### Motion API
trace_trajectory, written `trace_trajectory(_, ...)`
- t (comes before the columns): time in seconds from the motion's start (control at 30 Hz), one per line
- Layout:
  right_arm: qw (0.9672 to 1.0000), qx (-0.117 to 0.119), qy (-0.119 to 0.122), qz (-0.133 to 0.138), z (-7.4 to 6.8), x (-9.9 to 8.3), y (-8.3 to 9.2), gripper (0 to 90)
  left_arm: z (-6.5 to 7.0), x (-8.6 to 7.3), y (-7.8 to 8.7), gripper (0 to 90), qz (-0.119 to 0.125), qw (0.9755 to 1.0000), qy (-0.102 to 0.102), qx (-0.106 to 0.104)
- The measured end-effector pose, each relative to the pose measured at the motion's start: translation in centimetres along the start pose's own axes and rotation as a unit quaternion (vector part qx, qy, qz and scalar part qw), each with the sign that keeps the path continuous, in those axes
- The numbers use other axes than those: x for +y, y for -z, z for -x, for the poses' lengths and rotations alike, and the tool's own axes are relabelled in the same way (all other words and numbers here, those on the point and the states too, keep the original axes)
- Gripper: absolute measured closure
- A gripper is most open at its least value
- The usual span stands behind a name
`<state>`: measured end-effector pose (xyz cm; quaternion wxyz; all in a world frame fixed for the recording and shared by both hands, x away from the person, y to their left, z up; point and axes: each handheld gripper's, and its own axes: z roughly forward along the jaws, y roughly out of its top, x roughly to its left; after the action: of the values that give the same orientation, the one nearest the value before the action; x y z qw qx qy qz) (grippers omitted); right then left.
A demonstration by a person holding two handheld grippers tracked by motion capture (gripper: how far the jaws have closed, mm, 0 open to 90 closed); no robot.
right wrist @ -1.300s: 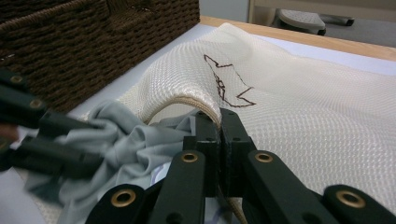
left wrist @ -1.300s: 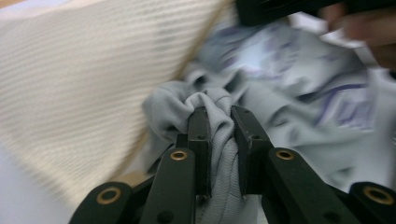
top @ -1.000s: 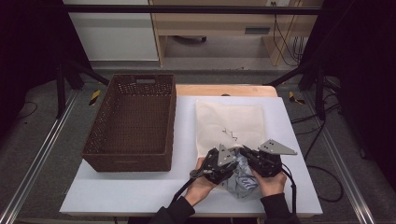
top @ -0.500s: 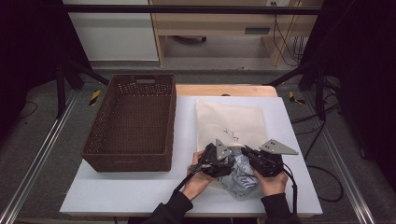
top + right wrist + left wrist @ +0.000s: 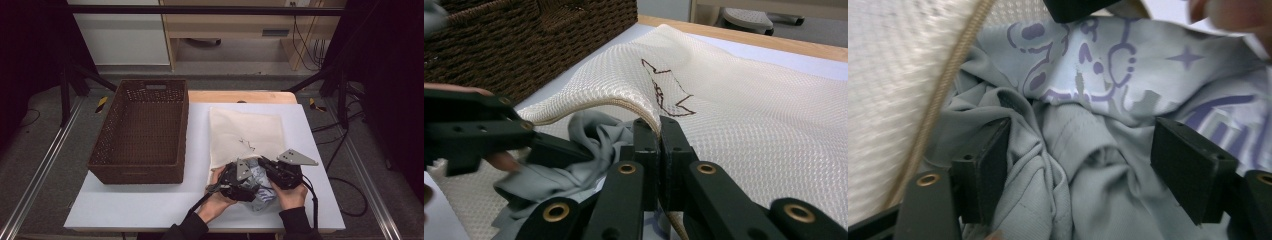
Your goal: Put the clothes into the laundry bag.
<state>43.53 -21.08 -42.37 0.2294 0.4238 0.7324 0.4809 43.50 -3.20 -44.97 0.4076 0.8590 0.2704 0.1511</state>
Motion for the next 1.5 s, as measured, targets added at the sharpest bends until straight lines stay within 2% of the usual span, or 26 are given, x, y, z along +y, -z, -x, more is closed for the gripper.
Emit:
trace_trajectory(0.1,1.0,0.002,0.001,0.0,0.0,0.0,-0.1,88.2,0.4,0.1,-1.0,36.6,-0.017,0.9989,-0.02,0.039)
trace_trajectory(0.17,1.0,0.003,0.001,0.0,0.0,0.0,0.0,88.2,0.5,0.2,-1.1,47.6,-0.024,0.9975,-0.032,0.059)
trace_trajectory(0.2,1.0,0.003,0.001,0.001,0.0,0.0,0.0,88.2,0.5,0.3,-1.1,53.0,-0.023,0.9973,-0.03,0.063)
trace_trajectory(0.23,1.0,0.003,-0.002,0.002,-0.1,0.0,0.1,88.2,0.2,0.3,-0.8,62.2,-0.017,0.9978,-0.017,0.062)
trace_trajectory(0.27,1.0,0.003,-0.002,0.002,-0.1,0.0,0.1,88.2,0.2,0.3,-0.8,65.0,-0.017,0.9978,-0.017,0.062)
trace_trajectory(0.33,1.0,0.004,-0.001,0.004,0.0,0.1,0.2,88.2,-0.2,0.4,-0.4,67.4,-0.006,0.998,0.0,0.062)
trace_trajectory(0.47,0.9999,0.005,-0.004,0.012,0.0,0.3,0.7,88.2,-1.0,1.2,0.4,70.1,0.011,0.9969,0.011,0.077)
trace_trajectory(0.57,0.9998,0.008,-0.001,0.016,-0.2,0.4,1.0,88.2,-1.7,1.6,-0.3,69.7,-0.002,0.9961,0.011,0.088)
trace_trajectory(0.67,0.9999,0.009,0.002,0.013,-0.3,0.4,1.0,88.2,-2.1,1.4,-1.4,67.3,0.003,0.9943,0.016,0.105)
trace_trajectory(0.8,1.0,0.005,-0.001,0.002,-0.1,0.0,0.7,88.3,-2.5,1.3,-1.6,58.1,0.002,0.9964,0.015,0.084)
trace_trajectory(0.9,1.0,0.003,-0.003,-0.004,0.2,-0.2,0.4,88.2,-2.6,1.0,-0.1,49.6,0.013,0.9984,0.03,0.046)
trace_trajectory(0.93,1.0,0.002,-0.003,-0.003,0.2,-0.2,0.3,88.2,-2.5,0.9,0.4,45.8,0.015,0.9985,0.032,0.042)
trace_trajectory(1.0,1.0,0.0,-0.003,-0.004,0.2,-0.3,0.3,88.2,-2.2,0.7,1.7,39.4,0.022,0.9991,0.026,0.027)
trace_trajectory(1.1,1.0,-0.002,-0.003,-0.003,0.3,-0.3,0.3,88.2,-1.7,0.5,3.7,34.0,0.032,0.9991,0.021,0.016)
trace_trajectory(1.17,1.0,-0.003,-0.005,-0.003,0.3,-0.2,0.4,88.2,-1.3,0.6,5.0,33.0,0.047,0.9985,0.026,-0.007)
trace_trajectory(1.23,1.0,-0.004,-0.004,-0.003,0.3,-0.2,0.3,88.2,-0.7,0.7,5.4,31.5,0.055,0.9982,0.016,-0.017)
trace_trajectory(1.33,1.0,-0.004,-0.006,-0.003,0.3,-0.2,0.3,88.2,0.2,0.6,4.3,29.5,0.029,0.9994,-0.009,-0.016)
trace_trajectory(1.4,1.0,-0.004,-0.005,-0.003,0.3,-0.2,0.4,88.2,0.5,0.3,2.7,28.3,0.002,0.9999,-0.007,-0.014)
trace_trajectory(1.47,1.0,-0.004,-0.005,-0.004,0.3,-0.2,0.4,88.2,0.3,-0.2,0.9,26.3,-0.016,0.9997,0.004,-0.021)
trace_trajectory(1.5,1.0,-0.004,-0.006,-0.005,0.4,-0.3,0.3,88.2,0.3,-0.3,0.4,26.3,-0.021,0.9996,0.003,-0.018)
